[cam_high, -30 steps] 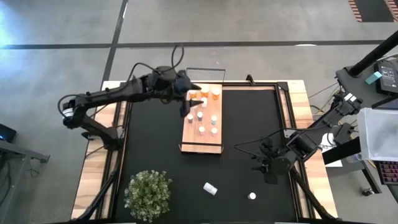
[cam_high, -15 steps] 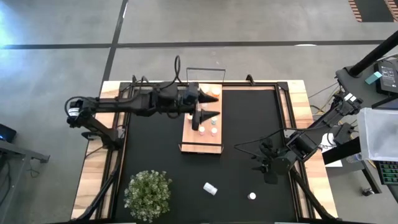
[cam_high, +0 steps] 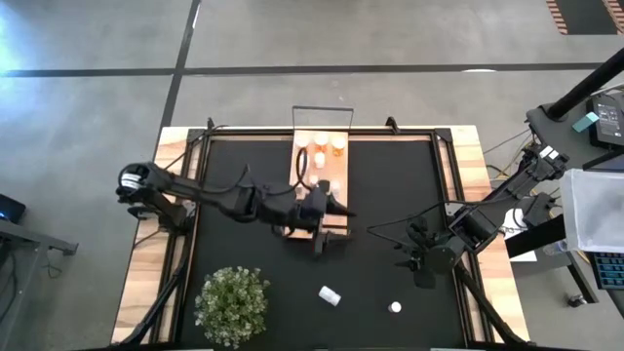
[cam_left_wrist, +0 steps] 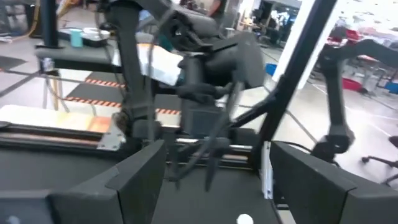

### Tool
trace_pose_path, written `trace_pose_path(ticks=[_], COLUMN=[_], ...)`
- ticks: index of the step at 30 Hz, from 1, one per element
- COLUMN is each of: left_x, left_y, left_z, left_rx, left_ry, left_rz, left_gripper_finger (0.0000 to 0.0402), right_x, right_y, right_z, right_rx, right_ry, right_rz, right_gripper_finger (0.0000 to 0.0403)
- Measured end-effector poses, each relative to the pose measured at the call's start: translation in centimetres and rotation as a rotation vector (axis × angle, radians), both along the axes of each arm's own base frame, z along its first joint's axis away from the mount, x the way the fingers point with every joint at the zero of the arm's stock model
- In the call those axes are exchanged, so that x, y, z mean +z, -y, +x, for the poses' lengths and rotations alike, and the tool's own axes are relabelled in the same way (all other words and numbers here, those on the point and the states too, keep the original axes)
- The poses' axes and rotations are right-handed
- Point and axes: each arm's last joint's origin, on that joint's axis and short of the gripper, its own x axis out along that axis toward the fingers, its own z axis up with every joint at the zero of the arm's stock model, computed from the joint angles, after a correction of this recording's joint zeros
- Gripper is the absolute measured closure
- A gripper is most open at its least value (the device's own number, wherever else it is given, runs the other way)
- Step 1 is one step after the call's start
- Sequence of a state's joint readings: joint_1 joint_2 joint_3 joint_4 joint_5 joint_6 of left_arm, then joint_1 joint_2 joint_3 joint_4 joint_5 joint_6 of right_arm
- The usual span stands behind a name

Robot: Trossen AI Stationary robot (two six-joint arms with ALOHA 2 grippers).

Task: Pick and place medicine bottles onto shelf by color
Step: Put the pink pill bottle on the shelf aligned with the other pink pill bottle

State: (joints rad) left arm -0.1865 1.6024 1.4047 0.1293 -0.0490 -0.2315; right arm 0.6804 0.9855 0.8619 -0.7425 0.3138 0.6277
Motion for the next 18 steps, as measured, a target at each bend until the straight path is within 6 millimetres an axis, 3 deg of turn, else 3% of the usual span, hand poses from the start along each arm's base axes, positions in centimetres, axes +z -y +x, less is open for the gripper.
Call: trace_pose_path(ticks=[8,18], left_x=[0.5,0.8], left_y=[2.3,2.4], left_z=[-0.2,-0.2], left_rx=[-0.048,-0.05], left_ry=[0.07,0.097], left_rz=[-0.016,-0.02], left_gripper_finger=[0.013,0.013], right_x=[0.0,0.7], right_y=[0.0,-0.6], right_z=[0.0,0.7], right_rx=[0.001,-0.001], right_ry=[0.001,0.093], right_rz=[-0.001,0.075], right_gripper_finger=[0.02,0.02])
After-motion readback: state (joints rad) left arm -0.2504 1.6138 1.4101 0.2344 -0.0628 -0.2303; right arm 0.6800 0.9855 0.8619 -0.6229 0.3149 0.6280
